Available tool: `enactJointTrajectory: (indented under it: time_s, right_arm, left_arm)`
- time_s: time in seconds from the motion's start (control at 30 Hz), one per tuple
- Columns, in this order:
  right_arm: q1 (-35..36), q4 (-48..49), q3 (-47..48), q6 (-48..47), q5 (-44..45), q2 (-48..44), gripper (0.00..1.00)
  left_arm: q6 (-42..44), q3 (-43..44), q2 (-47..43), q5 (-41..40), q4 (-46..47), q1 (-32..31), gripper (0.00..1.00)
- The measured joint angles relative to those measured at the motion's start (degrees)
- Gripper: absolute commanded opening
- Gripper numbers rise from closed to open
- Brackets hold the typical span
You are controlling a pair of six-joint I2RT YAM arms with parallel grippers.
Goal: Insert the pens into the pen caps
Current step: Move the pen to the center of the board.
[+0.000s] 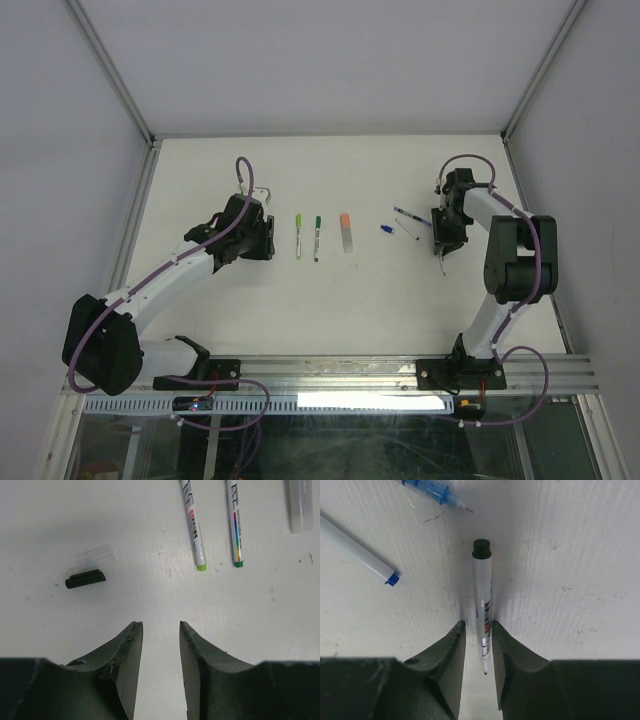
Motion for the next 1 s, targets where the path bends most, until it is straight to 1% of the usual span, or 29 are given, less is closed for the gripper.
enactJointTrajectory:
  time_s: [0.13,0.23,0.47,0.7,0.83,1.0]
  right_arm:
    - [0.0,0.11,-0.07,0.02,-0.13,0.0,0.19]
    - [-0.02,0.13,-0.17,-0.02,0.11,0.0,0.14]
    - [-0.13,1.55,-1.88,0.46,0.94,-1.51,0.12]
    - [0.9,0.9,-6.01,1.03,1.31,-6.71,0.12]
    - [6.08,0.39,-6.45,1.66,0.59,-11.67,0.12]
    - [17.25,0.83,-6.47,4.11,-0.59,-16.31,0.12]
  left_arm:
    - [0.0,0.0,-0.02,0.0,0.0,0.0,0.36]
    - [0.0,0.0,0.0,0.0,0.0,0.0,0.36]
    - [0.0,0.0,0.0,0.0,0.0,0.0,0.36]
    - [0.0,0.0,0.0,0.04,0.0,0.0,0.36]
    - [0.0,0.0,0.0,0.17,0.0,0.0,0.36]
    - [0.0,0.0,0.0,0.37,0.0,0.0,0.36]
